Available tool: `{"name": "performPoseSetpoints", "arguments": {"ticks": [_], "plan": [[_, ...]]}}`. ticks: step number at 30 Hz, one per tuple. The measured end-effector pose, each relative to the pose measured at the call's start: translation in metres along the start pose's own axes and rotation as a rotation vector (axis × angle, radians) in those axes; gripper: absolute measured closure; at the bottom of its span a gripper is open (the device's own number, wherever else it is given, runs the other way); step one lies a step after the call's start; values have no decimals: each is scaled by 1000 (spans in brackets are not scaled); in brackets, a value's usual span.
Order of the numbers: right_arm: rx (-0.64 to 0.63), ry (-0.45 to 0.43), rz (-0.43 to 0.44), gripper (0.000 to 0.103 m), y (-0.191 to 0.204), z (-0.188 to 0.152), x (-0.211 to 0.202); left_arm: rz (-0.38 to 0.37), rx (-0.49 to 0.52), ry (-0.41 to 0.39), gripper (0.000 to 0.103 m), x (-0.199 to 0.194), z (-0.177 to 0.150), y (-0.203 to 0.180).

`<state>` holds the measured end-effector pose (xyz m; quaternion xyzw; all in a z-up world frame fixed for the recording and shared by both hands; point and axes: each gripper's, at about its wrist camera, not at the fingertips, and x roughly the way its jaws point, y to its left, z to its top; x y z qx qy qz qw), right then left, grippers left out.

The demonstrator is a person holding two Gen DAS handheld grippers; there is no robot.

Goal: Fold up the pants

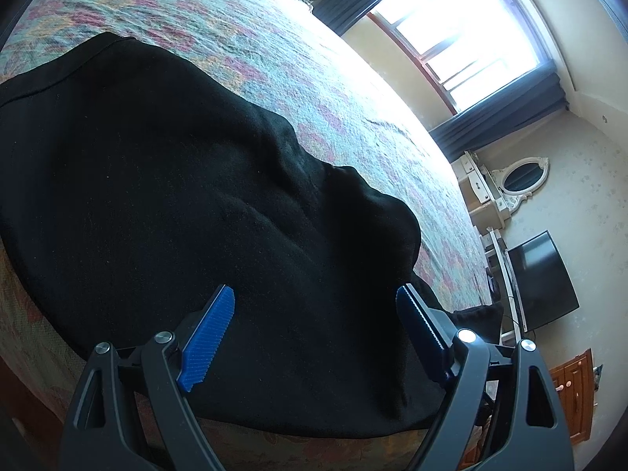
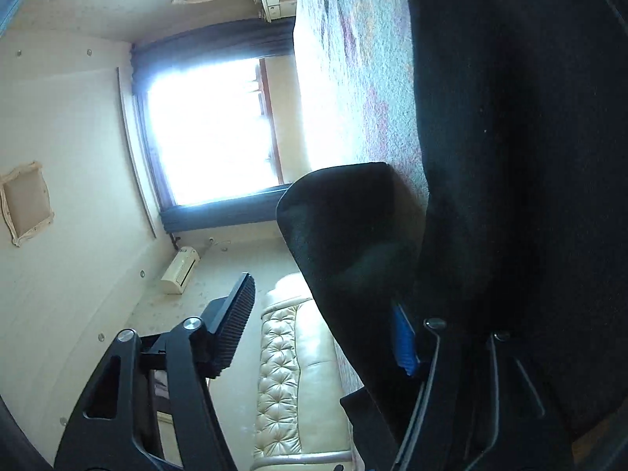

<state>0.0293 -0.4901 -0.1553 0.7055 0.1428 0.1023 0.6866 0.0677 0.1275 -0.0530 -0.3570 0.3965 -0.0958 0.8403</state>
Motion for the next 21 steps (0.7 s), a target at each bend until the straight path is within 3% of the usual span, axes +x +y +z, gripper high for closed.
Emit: {"name": "performPoseSetpoints", "arguments": {"ticks": [6, 11, 15, 17, 21], "plan": [[-281, -42, -151, 90, 45, -19, -35, -96, 117, 42, 20, 4, -26, -46], [-384, -133, -294, 93, 49, -30, -75, -213, 213, 166, 20, 18, -73, -88], [-551, -161, -411, 94, 59, -51, -87, -284, 285, 272, 20, 32, -109, -113], [-622, -157, -444, 94, 63, -58, -82, -303, 297, 307, 20, 41, -123, -120], [-533, -152, -391, 94, 60, -60, -75, -345, 195, 328, 20, 65, -139, -125]]}}
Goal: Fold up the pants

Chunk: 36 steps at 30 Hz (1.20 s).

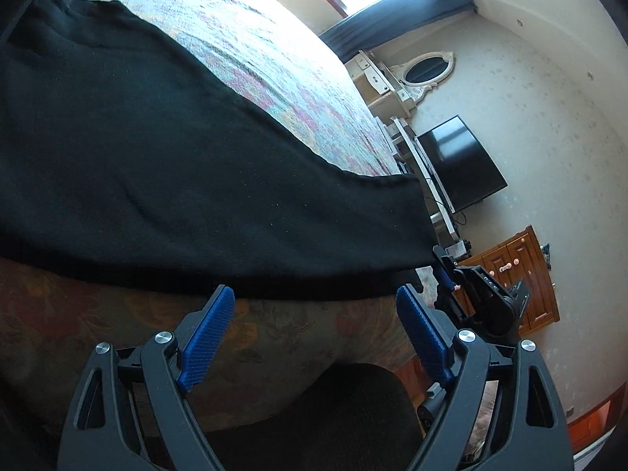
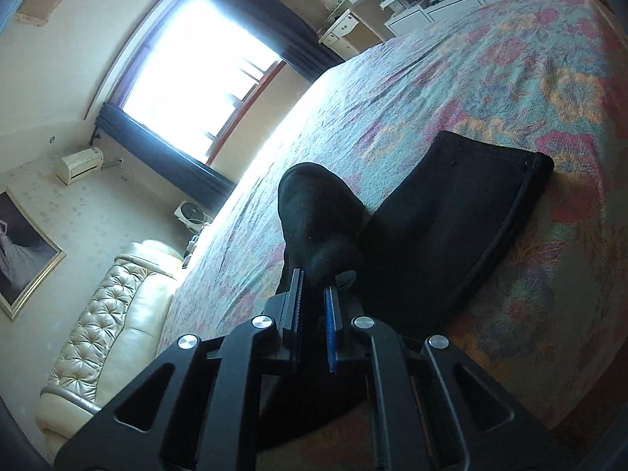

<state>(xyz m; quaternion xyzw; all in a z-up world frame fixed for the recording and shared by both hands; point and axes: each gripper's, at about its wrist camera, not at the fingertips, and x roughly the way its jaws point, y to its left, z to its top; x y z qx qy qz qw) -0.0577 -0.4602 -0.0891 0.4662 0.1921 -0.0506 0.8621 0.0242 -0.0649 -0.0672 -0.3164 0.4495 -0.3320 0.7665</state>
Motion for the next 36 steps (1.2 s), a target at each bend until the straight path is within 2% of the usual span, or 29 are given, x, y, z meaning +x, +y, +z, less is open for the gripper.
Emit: {"name": "performPoseSetpoints", "arguments": {"ticks": [4, 7, 11, 13, 16, 19, 20, 21, 22, 23, 24, 27, 30, 34, 36], "plan": [[21, 1, 23, 94, 4, 14, 1, -97, -170, 9, 20, 25, -6, 5], [11, 3, 31, 94, 8, 15, 4, -185, -233, 8, 20, 35, -7, 1], [35, 3, 42, 94, 6, 16, 4, -184, -233, -38, 20, 39, 3, -3], [43, 4, 46, 94, 6, 17, 4, -159, -292, -36, 20, 45, 7, 4], [49, 2, 58, 94, 3, 17, 5, -164, -416, -45, 20, 51, 1, 16], [78, 2, 59, 93, -3, 13, 6, -164, -423, -70, 20, 49, 9, 17], [110, 12, 70, 88, -8, 10, 8, -167, -414, -91, 20, 46, 11, 16], [156, 25, 80, 71, -15, 8, 11, -177, -404, -111, 23, 43, 14, 15], [213, 33, 91, 61, -22, 4, 13, -183, -395, -126, 28, 39, 16, 14], [274, 41, 111, 47, -31, 0, 17, -197, -392, -135, 28, 37, 18, 13], [331, 53, 128, 44, -40, -4, 20, -214, -398, -141, 28, 36, 20, 13], [488, 81, 169, 43, -63, -19, 30, -256, -441, -153, 29, 35, 22, 15], [608, 89, 266, 43, -79, -28, 41, -282, -487, -147, 29, 34, 24, 18], [620, 46, 369, 40, -81, -14, 54, -304, -512, -149, 29, 29, 24, 20], [639, 19, 360, 40, -85, -6, 60, -294, -503, -158, 29, 25, 23, 23]]}}
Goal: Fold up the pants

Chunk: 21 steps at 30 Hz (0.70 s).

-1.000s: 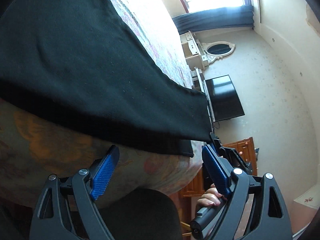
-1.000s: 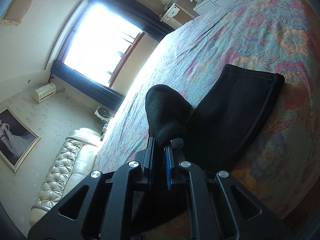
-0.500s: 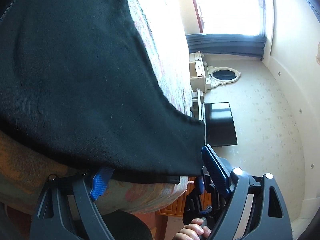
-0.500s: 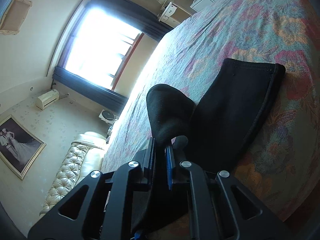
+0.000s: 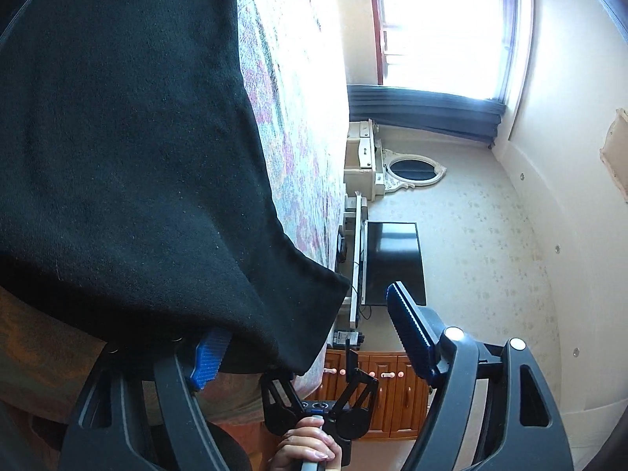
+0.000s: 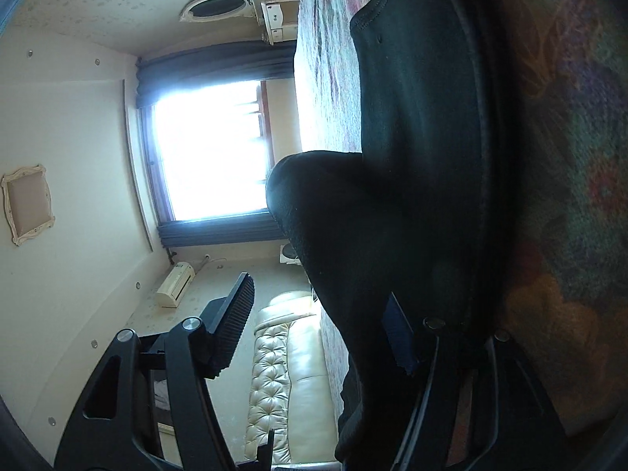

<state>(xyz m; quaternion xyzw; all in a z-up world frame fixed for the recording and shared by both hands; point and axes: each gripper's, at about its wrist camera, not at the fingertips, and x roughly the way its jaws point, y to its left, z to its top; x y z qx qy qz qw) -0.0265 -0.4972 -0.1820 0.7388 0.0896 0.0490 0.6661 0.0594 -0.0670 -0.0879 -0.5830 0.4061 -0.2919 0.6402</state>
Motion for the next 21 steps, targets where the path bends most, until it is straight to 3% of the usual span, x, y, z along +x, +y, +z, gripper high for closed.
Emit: {"name": "performPoseSetpoints", "arguments": {"ticks": [3, 6, 9, 13, 17, 19, 20, 21], "plan": [[59, -49, 17, 40, -4, 10, 4, 5, -11, -8, 29, -7, 1, 7], [-26, -68, -17, 41, 13, 13, 5, 14, -10, -12, 29, -9, 3, 8], [-135, -74, -52, 58, 31, 14, 4, 23, -3, -7, 28, -8, 1, 6], [-188, -98, -87, 68, 42, 12, -6, 40, 29, -1, 29, -10, -2, 5], [-380, -128, -203, 83, 62, -1, -14, 59, 42, 13, 28, -12, -7, 8], [-527, -128, -228, 83, 75, -11, -14, 64, 49, 14, 29, -15, -8, 10], [-497, -96, -196, 83, 71, -7, -10, 68, 50, 12, 29, -15, -8, 11], [-376, -72, -160, 78, 56, 2, -8, 71, 48, 7, 29, -15, -8, 12]]}}
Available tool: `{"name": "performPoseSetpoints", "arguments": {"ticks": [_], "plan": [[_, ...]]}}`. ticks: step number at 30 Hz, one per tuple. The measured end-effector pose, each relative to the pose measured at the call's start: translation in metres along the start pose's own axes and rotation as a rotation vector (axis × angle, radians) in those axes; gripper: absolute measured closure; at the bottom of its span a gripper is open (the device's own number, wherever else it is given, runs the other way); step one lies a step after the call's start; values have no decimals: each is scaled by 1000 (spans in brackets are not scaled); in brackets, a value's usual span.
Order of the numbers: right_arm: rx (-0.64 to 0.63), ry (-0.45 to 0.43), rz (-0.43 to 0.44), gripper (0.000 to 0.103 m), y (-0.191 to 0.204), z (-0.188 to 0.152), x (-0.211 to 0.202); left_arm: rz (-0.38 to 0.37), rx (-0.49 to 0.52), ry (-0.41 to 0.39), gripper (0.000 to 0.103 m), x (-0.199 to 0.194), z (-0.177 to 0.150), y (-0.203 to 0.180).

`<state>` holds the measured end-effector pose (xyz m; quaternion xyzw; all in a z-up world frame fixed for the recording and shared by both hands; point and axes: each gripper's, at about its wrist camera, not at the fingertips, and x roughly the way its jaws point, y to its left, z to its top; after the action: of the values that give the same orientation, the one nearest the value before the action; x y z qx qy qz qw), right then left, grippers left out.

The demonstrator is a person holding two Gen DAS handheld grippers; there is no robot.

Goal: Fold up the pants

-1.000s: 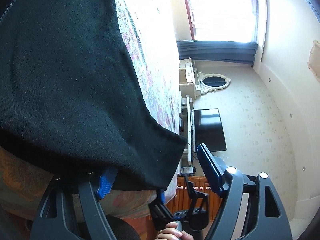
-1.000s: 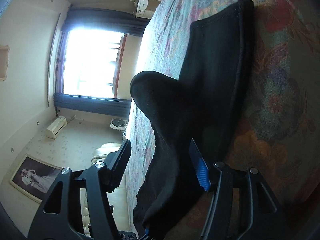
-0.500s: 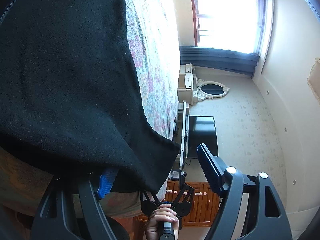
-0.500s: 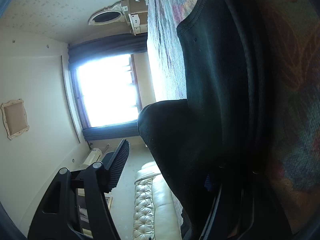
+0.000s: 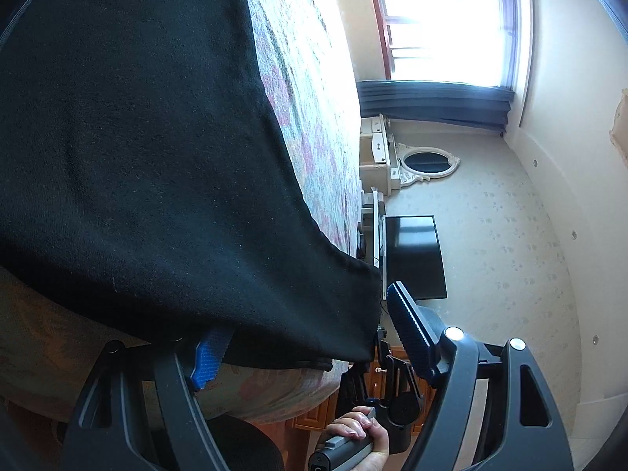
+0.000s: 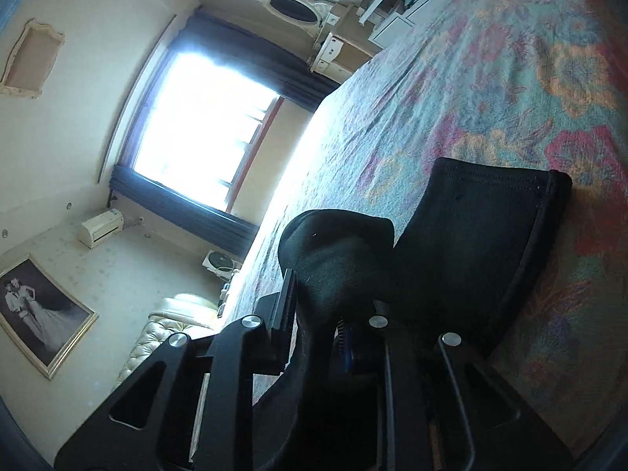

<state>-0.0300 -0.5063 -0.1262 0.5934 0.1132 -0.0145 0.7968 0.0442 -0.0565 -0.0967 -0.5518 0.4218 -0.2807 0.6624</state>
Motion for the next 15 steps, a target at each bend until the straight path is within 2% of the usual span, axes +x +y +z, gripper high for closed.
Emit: {"name": "performPoseSetpoints", "arguments": {"ticks": [1, 2, 3, 5, 8, 9, 11, 15], "plan": [[143, -9, 20, 72, -20, 2, 1, 5, -5, -4, 29, 0, 1, 0], [255, -32, 31, 59, -37, 3, 1, 9, -14, -5, 29, 1, 3, 3], [325, -51, 30, 55, -51, 3, 1, 10, -22, -8, 29, 0, 4, 4], [383, -54, 38, 56, -65, 7, 4, 10, -22, -10, 29, -2, 5, 4], [324, -55, 7, 58, -54, 13, 6, 12, -14, -8, 29, -3, 4, 3], [284, -69, 1, 70, -46, 16, 4, 13, -15, -8, 29, -3, 4, 3], [196, -89, -6, 83, -26, 28, 1, 15, -24, -5, 28, -4, 2, 5], [-57, -133, -52, 85, 27, 37, -22, 21, -8, 0, 29, -4, -1, 3]]}}
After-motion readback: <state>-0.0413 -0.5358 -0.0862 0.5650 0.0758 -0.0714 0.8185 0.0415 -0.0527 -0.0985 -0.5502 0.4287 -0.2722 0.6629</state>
